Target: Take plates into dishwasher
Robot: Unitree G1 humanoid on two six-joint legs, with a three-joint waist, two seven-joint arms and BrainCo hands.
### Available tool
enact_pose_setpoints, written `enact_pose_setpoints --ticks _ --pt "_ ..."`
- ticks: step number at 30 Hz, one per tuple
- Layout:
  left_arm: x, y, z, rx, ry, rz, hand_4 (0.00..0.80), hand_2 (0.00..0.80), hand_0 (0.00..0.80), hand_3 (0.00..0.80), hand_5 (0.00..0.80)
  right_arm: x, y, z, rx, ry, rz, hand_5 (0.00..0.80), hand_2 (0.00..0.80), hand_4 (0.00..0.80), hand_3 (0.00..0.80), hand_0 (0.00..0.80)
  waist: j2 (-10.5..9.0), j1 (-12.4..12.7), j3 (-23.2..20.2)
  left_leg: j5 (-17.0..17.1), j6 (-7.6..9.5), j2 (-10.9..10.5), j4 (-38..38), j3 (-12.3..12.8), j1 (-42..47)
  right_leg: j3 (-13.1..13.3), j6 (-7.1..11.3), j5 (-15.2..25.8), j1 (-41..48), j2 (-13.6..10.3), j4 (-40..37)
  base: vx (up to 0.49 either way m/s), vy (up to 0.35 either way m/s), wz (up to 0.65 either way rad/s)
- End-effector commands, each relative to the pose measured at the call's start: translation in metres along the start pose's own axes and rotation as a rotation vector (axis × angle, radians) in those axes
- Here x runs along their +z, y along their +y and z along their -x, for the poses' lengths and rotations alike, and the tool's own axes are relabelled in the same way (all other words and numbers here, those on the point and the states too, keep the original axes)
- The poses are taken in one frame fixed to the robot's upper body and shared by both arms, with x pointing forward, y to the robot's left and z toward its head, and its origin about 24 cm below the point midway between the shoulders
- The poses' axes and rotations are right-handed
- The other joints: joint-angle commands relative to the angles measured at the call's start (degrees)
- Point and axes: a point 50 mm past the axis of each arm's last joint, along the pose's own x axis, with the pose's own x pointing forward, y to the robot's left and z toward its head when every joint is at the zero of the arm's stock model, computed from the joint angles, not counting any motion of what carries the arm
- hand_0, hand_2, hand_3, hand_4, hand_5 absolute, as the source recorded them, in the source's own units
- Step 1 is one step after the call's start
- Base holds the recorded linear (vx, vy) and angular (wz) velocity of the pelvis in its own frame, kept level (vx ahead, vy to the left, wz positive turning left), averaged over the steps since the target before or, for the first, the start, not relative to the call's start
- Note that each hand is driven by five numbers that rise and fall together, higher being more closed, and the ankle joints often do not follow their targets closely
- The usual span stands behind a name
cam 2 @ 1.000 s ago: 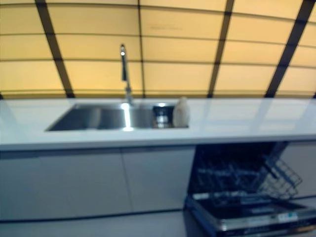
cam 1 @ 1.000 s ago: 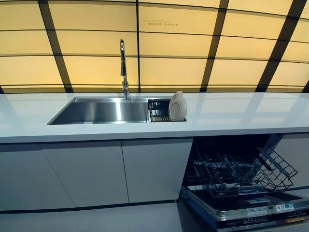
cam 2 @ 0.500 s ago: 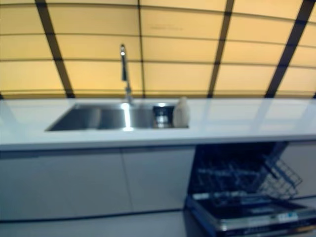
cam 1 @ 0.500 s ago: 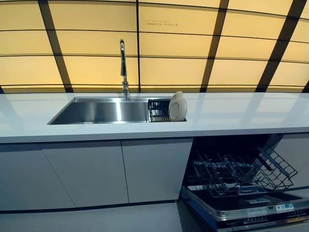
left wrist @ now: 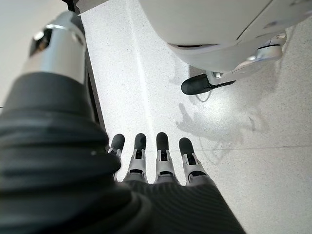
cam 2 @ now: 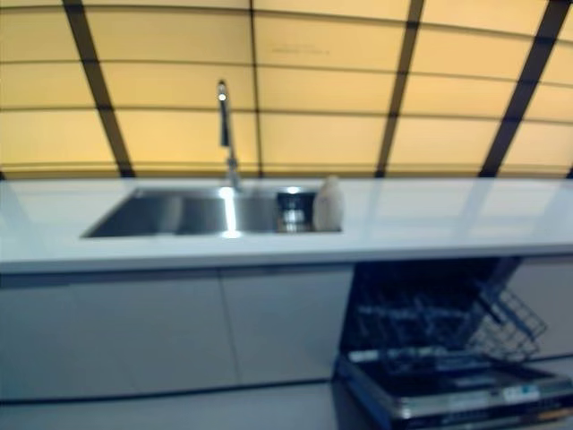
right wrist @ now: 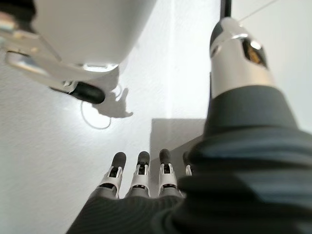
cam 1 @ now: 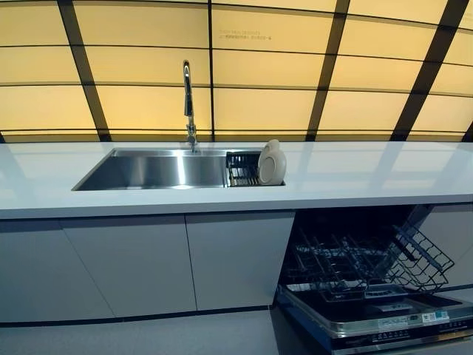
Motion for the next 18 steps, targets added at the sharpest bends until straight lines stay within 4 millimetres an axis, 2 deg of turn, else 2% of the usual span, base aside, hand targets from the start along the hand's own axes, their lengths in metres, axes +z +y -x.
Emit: enact_pose_setpoints --ticks 1,4,7,8,9,11,13,15,16,18 --pt "0.027 0.001 -0.005 -0.004 -0.051 -0.066 0.000 0.000 0.000 0.000 0.000 0.058 -0.007 -0.002 0.007 -0.225 0.007 0.000 0.000 0.000 0.000 0.000 -0.45 1.11 2.09 -4.40 2.83 -1.16 0.79 -0.57 3.20 -0.49 2.89 5.99 -5.01 -2.89 1.53 0.000 0.000 0.00" --pt "0.026 0.003 -0.004 -0.004 -0.052 -0.076 0.000 0.000 0.000 0.000 0.000 0.078 -0.010 0.002 0.009 -0.307 -0.006 0.000 0.000 0.000 0.000 0.000 -0.74 0.91 2.11 -4.38 2.89 -1.08 0.74 -0.45 3.08 -0.46 2.94 6.11 -5.19 -2.86 1.51 0.000 0.000 0.00" --pt "0.023 0.006 -0.003 0.002 -0.051 -0.075 0.000 0.000 0.000 0.000 0.000 0.110 -0.013 0.014 0.003 -0.451 -0.003 0.000 0.000 0.000 0.000 0.000 -1.13 0.33 2.04 -4.44 2.99 -1.08 0.67 -0.26 2.91 -0.35 3.08 6.24 -5.51 -2.87 1.46 0.000 0.000 0.00" --pt "0.023 0.006 -0.003 0.003 -0.051 -0.075 0.000 0.000 0.000 0.000 0.000 0.112 -0.013 0.016 0.003 -0.459 -0.001 0.000 0.000 0.000 0.000 0.000 -1.15 0.29 2.03 -4.44 2.99 -1.08 0.66 -0.25 2.90 -0.34 3.09 6.25 -5.53 -2.86 1.46 0.000 0.000 0.00" --pt "0.021 0.007 -0.003 0.007 -0.050 -0.073 0.000 0.000 0.000 0.000 0.000 0.129 -0.012 0.025 0.008 -0.535 0.009 0.000 0.000 0.000 0.000 0.000 -1.33 -0.05 2.01 -4.48 3.03 -1.11 0.60 -0.14 2.83 -0.28 3.12 6.31 -5.66 -2.85 1.41 0.000 0.000 0.00" --pt "0.017 0.009 -0.002 0.015 -0.045 -0.068 0.000 0.000 0.000 0.000 0.000 0.150 -0.012 0.041 0.017 -0.643 0.032 0.000 0.000 0.000 0.000 0.000 -1.50 -0.66 2.05 -4.51 3.03 -1.07 0.58 0.12 2.79 -0.22 3.19 6.35 -5.81 -2.94 1.45 0.000 0.000 0.00" --pt "0.015 0.010 -0.001 0.020 -0.040 -0.068 0.000 0.000 0.000 0.000 0.000 0.159 -0.016 0.051 0.031 -0.698 0.024 0.000 0.000 0.000 0.000 0.000 -1.53 -0.96 1.96 -4.50 3.04 -1.13 0.51 0.21 2.73 -0.12 3.25 6.38 -5.90 -2.95 1.41 0.000 0.000 0.00" --pt "0.010 0.014 0.000 0.023 -0.033 -0.065 0.000 0.000 0.000 0.000 0.000 0.178 -0.026 0.072 0.063 -0.821 0.013 0.000 0.000 0.000 0.000 0.000 -1.50 -1.56 1.85 -4.52 3.09 -1.16 0.35 0.66 2.74 0.10 3.38 6.41 -6.19 -2.98 1.47 0.000 0.000 0.00" --pt "0.009 0.015 0.000 0.023 -0.032 -0.065 0.000 0.000 0.000 0.000 0.000 0.179 -0.026 0.073 0.064 -0.836 0.007 0.000 0.000 0.000 0.000 0.000 -1.48 -1.59 1.84 -4.52 3.10 -1.16 0.34 0.70 2.73 0.12 3.39 6.42 -6.23 -2.98 1.48 -0.014 0.006 -0.04" --pt "0.006 0.017 0.000 0.030 -0.027 -0.060 0.000 0.000 0.000 0.000 0.000 0.198 -0.034 0.094 0.084 -0.958 0.017 0.000 0.000 0.000 0.000 0.000 -1.41 -2.16 1.74 -4.62 3.05 -1.12 0.36 1.19 2.71 0.35 3.51 6.33 -6.46 -3.08 1.54 -0.017 0.013 -0.04"
